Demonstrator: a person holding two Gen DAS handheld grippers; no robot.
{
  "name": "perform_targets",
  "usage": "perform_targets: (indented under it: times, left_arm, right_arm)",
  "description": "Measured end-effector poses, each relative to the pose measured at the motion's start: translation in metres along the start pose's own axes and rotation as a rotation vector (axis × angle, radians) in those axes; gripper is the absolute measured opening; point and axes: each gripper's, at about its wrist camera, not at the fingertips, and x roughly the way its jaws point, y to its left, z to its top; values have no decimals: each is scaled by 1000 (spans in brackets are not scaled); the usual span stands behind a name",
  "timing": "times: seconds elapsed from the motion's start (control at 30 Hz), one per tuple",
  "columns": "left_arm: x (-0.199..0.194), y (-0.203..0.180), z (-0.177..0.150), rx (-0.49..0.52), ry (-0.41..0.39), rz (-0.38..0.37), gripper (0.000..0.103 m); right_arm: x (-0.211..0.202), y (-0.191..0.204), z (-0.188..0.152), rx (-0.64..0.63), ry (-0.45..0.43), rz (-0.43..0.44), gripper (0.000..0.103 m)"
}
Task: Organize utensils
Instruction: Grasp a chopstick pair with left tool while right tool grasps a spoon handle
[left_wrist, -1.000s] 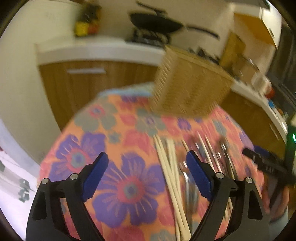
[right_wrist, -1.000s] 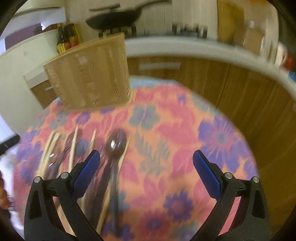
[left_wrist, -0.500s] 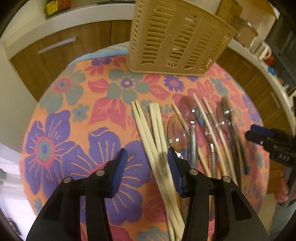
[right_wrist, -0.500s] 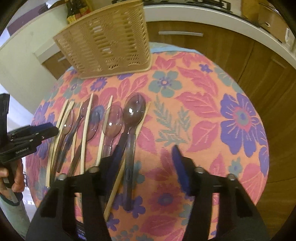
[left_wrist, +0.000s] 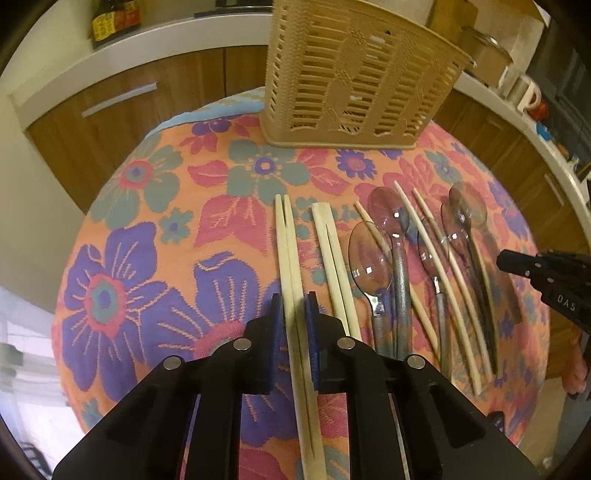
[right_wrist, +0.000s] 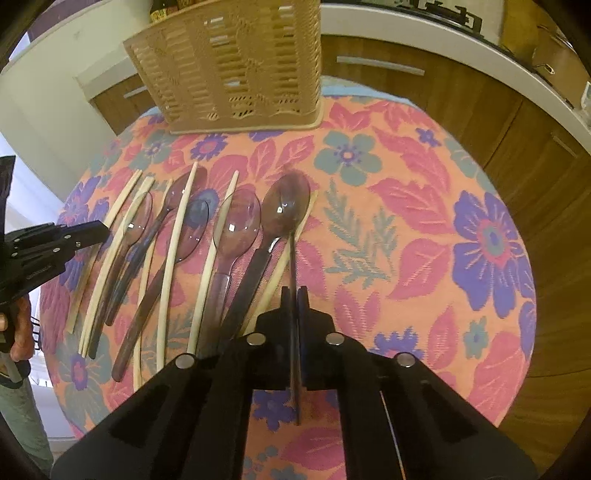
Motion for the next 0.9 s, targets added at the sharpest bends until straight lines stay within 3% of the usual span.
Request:
perform_targets:
  times: [0.17, 0.27, 0.37, 0.43, 0.53, 0.6, 0.63, 0.73, 0.8, 0.9]
  left_arm:
    - [-4, 12, -4, -67, 2, -38, 10]
    - [-7, 15, -7, -76, -5, -16, 10]
    - [-8, 15, -8, -69, -11, -2, 11]
    - [-7, 15, -8, -65, -6, 2, 11]
    - [-6, 15, -7, -60, -4, 5, 12]
    - [-6, 14, -6, -57, 0, 0, 16]
    - [-6, 14, -6, -53, 0, 2, 17]
    - [-5, 12, -6, -48, 7, 9, 18]
    - [-5, 12, -7, -44, 9, 10, 18]
    - [-5, 12, -8, -38, 12, 11, 18]
  right_arm:
    - [-7, -18, -6, 47, 4, 16, 1]
    - [-2, -27, -10, 76, 20, 23, 1]
    - [-6, -36, -13, 124, -17, 113, 2]
    - [-10, -36, -11, 126, -40, 128, 3]
    - [-14, -32, -5, 83, -38, 124, 19]
    - [-12, -25, 0, 47, -22, 116, 45]
    - [-11, -22, 2, 36, -19, 115, 46]
    - [-3, -14, 7, -8, 19, 92, 46]
    - [9, -13, 9, -17, 52, 83, 32]
    - [13, -6, 6, -56, 61, 64, 28]
